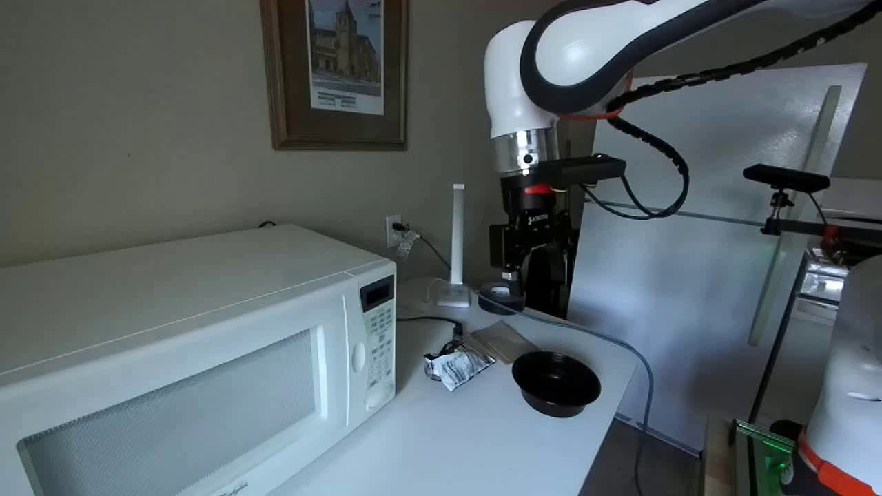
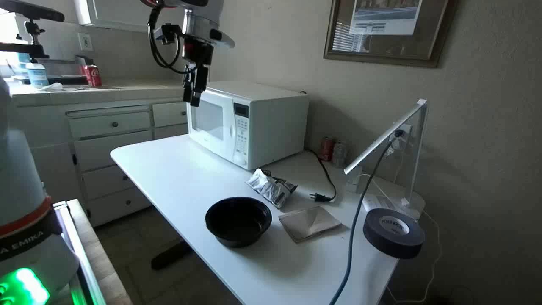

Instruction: Pour the contents in the white and black packet into the black bowl.

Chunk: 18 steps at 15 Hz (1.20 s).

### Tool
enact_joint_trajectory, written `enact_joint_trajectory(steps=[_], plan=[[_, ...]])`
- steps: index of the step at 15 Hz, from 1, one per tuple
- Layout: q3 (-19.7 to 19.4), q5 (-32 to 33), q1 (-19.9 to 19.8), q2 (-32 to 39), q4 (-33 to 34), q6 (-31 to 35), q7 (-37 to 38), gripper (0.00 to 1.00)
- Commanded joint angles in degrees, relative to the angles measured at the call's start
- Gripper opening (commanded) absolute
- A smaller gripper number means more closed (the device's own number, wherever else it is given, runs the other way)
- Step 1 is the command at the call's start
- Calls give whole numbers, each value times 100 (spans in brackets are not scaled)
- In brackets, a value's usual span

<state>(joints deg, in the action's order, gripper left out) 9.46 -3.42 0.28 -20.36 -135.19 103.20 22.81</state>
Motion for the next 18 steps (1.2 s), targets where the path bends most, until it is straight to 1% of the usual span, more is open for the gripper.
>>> enact_joint_trajectory(steps=[1, 11, 12, 13, 15, 18], plan=[[-60, 19, 64, 5, 7, -7, 16, 100], [-60, 20, 64, 5, 7, -7, 16, 100], [-7, 178, 21, 42, -33, 75, 166, 100], [56, 383, -107, 288, -12, 221, 607, 100], [44, 611, -252, 608, -49, 796, 1177, 100], [-39, 875, -373, 1151, -76, 1831, 2052, 100]])
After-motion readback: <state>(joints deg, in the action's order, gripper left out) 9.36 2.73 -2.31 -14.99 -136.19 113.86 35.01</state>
